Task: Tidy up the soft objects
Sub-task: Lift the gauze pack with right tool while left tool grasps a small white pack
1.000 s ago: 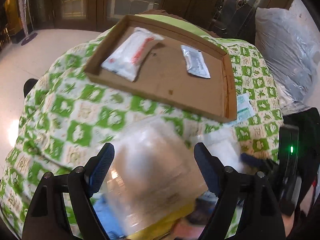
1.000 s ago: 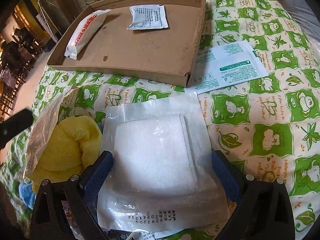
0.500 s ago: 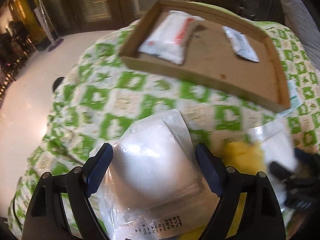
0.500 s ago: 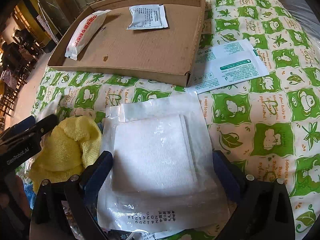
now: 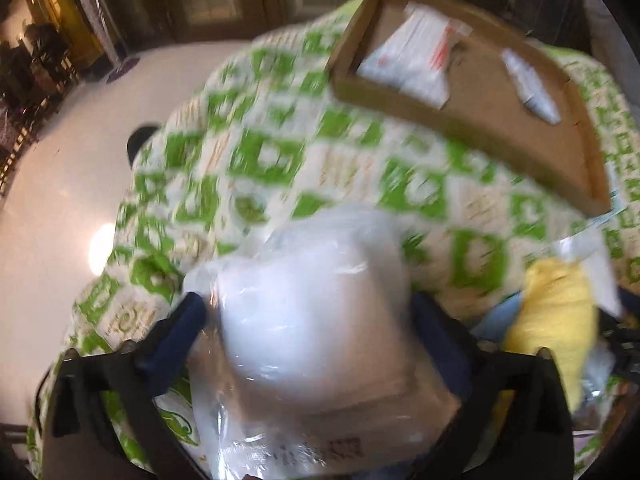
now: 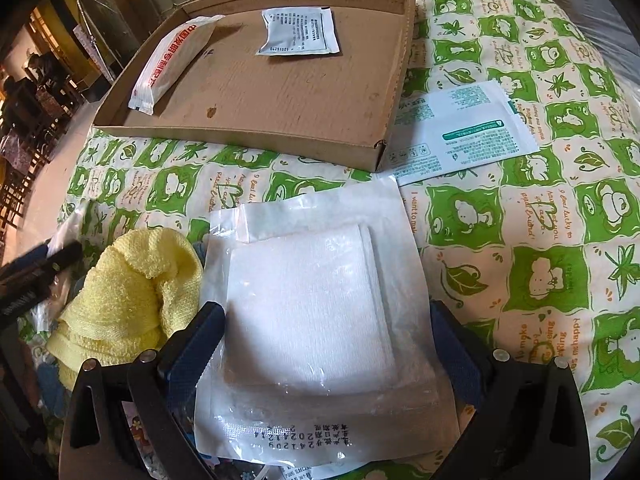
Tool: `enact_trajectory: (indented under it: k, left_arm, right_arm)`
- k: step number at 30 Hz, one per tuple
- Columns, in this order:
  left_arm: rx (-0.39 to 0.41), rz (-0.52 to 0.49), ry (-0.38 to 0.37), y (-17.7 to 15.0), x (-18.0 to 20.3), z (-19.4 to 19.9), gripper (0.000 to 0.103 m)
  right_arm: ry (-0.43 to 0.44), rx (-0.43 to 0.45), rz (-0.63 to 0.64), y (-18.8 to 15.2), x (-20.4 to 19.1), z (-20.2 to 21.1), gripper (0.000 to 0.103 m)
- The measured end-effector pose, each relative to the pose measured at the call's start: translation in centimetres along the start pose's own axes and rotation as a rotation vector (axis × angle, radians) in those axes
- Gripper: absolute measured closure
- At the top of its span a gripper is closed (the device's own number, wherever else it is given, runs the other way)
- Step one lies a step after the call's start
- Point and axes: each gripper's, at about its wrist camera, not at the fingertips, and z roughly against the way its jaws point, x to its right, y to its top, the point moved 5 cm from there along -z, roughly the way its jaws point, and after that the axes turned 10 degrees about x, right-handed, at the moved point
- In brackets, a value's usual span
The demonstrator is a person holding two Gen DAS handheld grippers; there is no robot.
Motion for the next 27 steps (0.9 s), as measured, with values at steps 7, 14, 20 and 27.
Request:
enact_trajectory:
  k: [7,14,20,27]
  left_arm:
    - [-0.028,0.011,-0.020,-0.6,-0.5,-1.5,0.000]
    - [-0.018,-0.005,-0.026,-1.0,-0.4,-1.4,0.000]
    - [0.040,-0.049,-0.066,-1.2,0.9,-0.1,0.024]
    - [0.113,-0.024,-0.116,-0.3,1.4,2.3,0.037]
  right_arm:
    - [0.001,0.000,0.004,0.0,0.0,-0.1,0.002]
    - [-0.001,-0.005,0.027,-0.2,-0.2,0.0,0.009]
    - [0.012,-0.011,0.067,-0.4,-1.0,-0.2,0.031]
    - [0.019,0.056,0.009,0.0,0.0,1.2,0.051]
